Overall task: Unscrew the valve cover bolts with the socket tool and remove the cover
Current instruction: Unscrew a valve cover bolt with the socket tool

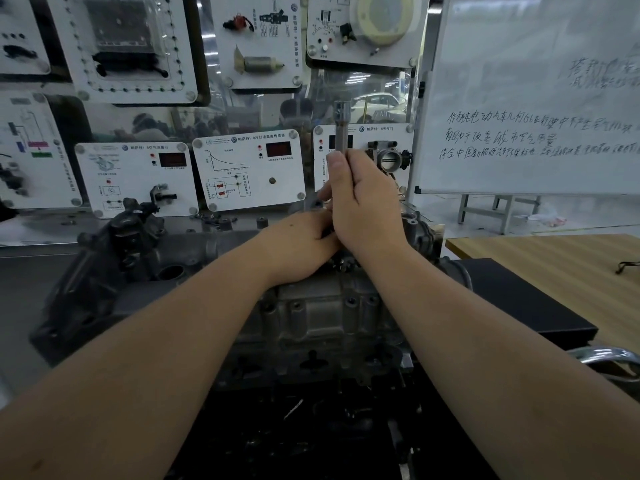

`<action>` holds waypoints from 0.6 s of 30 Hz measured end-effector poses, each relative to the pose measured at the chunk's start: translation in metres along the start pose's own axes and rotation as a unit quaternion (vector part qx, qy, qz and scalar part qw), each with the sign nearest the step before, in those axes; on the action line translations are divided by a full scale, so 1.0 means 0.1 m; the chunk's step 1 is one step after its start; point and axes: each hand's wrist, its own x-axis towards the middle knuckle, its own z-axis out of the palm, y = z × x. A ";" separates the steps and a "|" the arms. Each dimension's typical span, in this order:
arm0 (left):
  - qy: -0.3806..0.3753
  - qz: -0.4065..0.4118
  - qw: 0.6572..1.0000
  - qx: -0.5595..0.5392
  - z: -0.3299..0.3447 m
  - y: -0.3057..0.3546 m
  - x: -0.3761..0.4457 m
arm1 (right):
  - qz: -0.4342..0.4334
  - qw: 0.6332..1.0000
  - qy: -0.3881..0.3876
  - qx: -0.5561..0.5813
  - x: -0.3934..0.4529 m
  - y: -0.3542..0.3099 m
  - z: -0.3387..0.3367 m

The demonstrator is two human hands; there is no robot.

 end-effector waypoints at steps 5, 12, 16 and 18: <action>0.005 0.007 1.000 0.004 -0.01 0.00 0.00 | 0.008 1.000 0.009 -0.006 0.01 0.00 -0.01; 0.008 -0.003 1.000 0.028 0.01 0.00 0.02 | 0.009 1.000 -0.004 -0.007 0.01 0.01 0.01; 0.003 -0.014 1.000 0.019 0.01 0.00 0.03 | 0.012 1.000 -0.009 -0.013 0.01 0.01 0.02; -0.003 -0.019 1.000 0.017 0.01 0.01 0.02 | 0.020 1.000 -0.009 -0.017 0.02 0.01 0.01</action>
